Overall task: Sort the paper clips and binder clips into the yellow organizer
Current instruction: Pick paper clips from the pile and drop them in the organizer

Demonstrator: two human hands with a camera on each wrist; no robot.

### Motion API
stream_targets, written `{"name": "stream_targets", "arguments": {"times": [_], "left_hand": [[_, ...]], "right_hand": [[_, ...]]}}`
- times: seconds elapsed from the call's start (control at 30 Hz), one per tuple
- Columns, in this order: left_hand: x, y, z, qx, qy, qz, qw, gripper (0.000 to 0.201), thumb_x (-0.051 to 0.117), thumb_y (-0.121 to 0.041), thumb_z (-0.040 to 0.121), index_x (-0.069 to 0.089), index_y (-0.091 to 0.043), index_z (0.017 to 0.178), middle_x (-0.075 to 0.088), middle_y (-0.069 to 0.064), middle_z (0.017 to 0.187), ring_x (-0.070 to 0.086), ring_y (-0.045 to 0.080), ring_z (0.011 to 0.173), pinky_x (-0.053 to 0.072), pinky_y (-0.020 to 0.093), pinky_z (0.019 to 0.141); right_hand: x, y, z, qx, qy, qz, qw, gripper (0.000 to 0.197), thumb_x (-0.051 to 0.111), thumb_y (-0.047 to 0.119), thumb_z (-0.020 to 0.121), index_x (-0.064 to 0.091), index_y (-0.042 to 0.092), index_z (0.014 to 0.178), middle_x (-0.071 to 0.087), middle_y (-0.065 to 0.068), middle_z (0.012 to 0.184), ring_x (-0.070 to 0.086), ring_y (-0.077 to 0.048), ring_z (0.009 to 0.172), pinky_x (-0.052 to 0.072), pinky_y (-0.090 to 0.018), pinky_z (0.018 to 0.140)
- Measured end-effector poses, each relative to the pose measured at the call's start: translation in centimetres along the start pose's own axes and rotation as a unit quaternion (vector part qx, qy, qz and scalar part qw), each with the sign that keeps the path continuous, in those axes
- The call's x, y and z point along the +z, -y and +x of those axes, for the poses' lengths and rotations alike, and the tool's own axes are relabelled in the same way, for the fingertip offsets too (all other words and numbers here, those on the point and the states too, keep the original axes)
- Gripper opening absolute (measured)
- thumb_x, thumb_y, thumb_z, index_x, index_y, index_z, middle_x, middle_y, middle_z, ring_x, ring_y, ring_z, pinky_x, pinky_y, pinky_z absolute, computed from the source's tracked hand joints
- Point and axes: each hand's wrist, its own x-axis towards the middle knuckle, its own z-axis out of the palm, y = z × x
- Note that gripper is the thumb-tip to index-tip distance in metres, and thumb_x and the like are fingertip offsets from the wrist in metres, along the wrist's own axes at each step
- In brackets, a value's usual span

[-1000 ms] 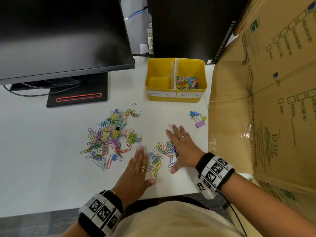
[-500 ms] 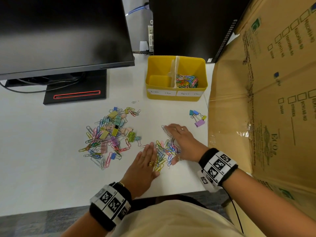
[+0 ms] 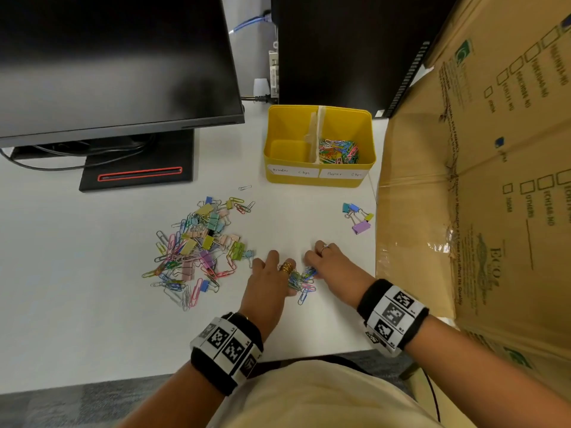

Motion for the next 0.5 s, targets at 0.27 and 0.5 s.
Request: {"name": "stream_targets", "arguments": {"times": [0.27,0.5], "left_hand": [[-1.2,-0.8,2.2,-0.038,0.059,-0.055,0.996,0.035,0.047,0.004,0.087,0.046,-0.008,0.12,0.046,0.014,0.12,0.052,0.029,0.105,0.047,0.033,0.085],[-9.2,-0.3,5.2,-0.027,0.087,-0.233,0.968,0.024,0.051,-0.013,0.093,0.055,-0.003,0.114,0.058,0.017,0.118,0.056,0.026,0.098,0.043,0.025,0.075]], "right_hand": [[-0.1,0.7,0.2,0.032,-0.029,0.016,0.999,0.034,0.039,-0.01,0.082,0.046,0.004,0.111,0.046,-0.02,0.12,0.044,-0.032,0.107,0.037,-0.033,0.08],[-4.8,-2.3,1.3,0.053,-0.035,0.362,0.93,0.014,0.046,-0.001,0.09,0.051,0.012,0.088,0.053,-0.003,0.086,0.046,-0.016,0.084,0.035,-0.02,0.064]]}}
